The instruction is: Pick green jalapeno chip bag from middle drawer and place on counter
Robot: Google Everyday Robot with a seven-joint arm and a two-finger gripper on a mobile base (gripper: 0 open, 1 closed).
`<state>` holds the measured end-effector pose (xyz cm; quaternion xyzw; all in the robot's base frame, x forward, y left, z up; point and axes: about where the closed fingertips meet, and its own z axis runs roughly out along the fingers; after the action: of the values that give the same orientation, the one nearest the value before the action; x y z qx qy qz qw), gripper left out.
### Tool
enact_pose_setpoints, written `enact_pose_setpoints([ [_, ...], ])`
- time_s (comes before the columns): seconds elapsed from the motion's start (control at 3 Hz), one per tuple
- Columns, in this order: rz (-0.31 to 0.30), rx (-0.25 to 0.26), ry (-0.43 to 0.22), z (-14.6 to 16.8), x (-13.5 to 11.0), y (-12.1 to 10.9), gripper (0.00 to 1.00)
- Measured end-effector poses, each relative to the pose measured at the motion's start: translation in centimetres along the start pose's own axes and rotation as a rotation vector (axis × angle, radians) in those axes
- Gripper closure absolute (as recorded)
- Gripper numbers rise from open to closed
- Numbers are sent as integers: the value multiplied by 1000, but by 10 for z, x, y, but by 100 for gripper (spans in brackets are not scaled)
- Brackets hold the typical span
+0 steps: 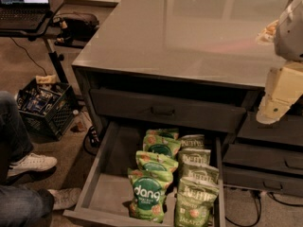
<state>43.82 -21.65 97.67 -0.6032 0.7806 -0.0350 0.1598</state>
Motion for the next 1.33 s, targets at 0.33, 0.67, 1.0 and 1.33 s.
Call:
enact_pose_setpoints([
  [0.33,-2,7,-6,4,1,3,0],
  [0.67,15,-1,-1,32,9,13,0],
  [1.0,23,-22,40,73,21,23,0],
  [1.33,45,-79,116,114,50,45,0],
])
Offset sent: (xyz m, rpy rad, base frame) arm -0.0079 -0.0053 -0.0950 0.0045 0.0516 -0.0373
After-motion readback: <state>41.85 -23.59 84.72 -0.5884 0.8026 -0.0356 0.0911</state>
